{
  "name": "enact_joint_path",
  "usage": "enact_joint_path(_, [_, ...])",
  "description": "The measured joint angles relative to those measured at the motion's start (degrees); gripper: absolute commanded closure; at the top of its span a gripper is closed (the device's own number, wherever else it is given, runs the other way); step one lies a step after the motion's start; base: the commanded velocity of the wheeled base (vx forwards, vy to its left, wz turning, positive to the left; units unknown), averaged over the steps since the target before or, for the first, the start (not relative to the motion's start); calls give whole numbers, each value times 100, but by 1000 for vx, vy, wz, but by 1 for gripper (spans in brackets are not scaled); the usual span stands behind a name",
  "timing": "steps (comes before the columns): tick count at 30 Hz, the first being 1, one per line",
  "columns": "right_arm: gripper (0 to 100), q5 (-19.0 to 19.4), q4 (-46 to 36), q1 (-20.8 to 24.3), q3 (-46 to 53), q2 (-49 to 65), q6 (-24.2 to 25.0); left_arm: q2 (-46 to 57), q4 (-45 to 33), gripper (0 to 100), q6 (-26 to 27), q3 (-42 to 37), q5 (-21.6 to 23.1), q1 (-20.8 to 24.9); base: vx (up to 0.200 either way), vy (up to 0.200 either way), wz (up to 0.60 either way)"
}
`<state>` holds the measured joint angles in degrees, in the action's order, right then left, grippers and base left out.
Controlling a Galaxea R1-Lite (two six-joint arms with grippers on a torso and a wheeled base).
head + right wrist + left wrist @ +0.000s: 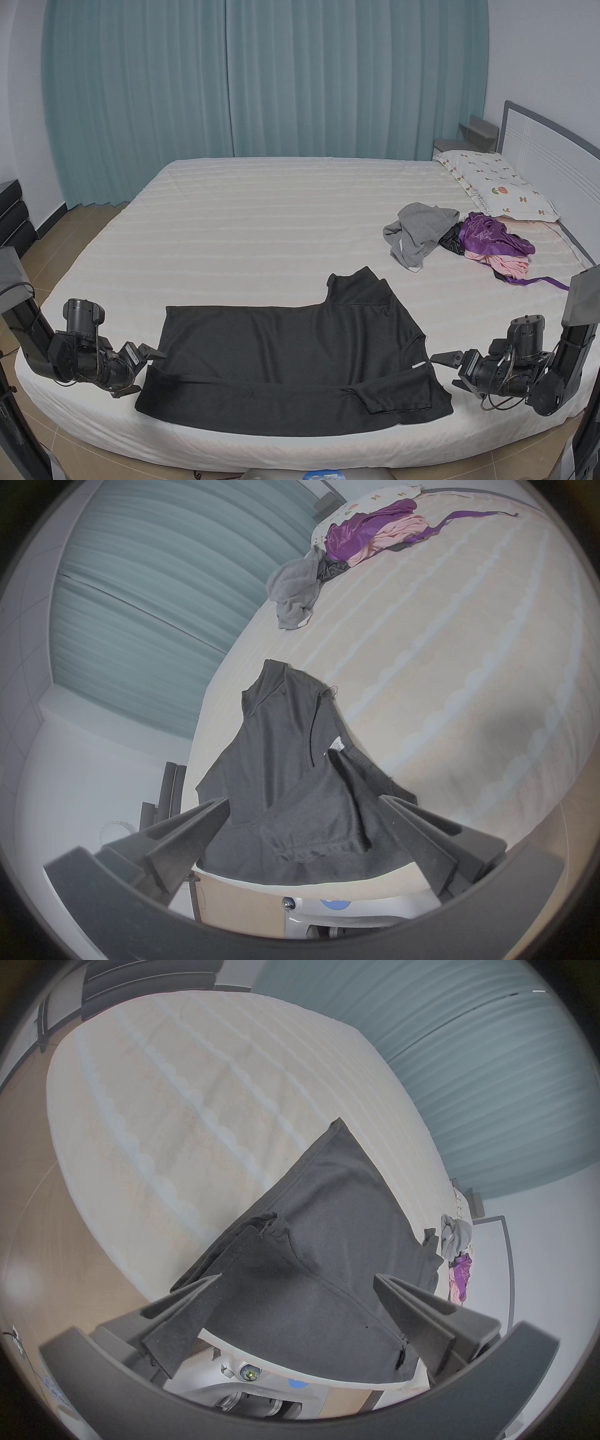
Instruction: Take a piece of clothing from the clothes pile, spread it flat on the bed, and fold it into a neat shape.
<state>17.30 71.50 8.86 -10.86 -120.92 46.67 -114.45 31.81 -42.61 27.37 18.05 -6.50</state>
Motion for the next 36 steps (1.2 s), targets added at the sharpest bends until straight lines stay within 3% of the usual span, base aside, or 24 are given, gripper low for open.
enact_joint_path(13, [0, -11, 2, 61, 32, 0, -6, -29, 119, 0, 38, 193, 11, 11, 31, 0, 0])
enact_joint_path(20, [0, -11, 2, 67, 34, -6, -16, -102, 98, 0, 106, 722, -10, 16, 0, 0, 0])
enact_joint_path(31, [0, -11, 0, 133, 67, -41, -88, -984, 57, 0, 585, 2376, 39, 33, 0, 0, 0])
enact_joint_path(36, [0, -11, 0, 191, 95, -91, -169, -1620, 44, 0, 1159, 3200, 44, 52, 0, 0, 0])
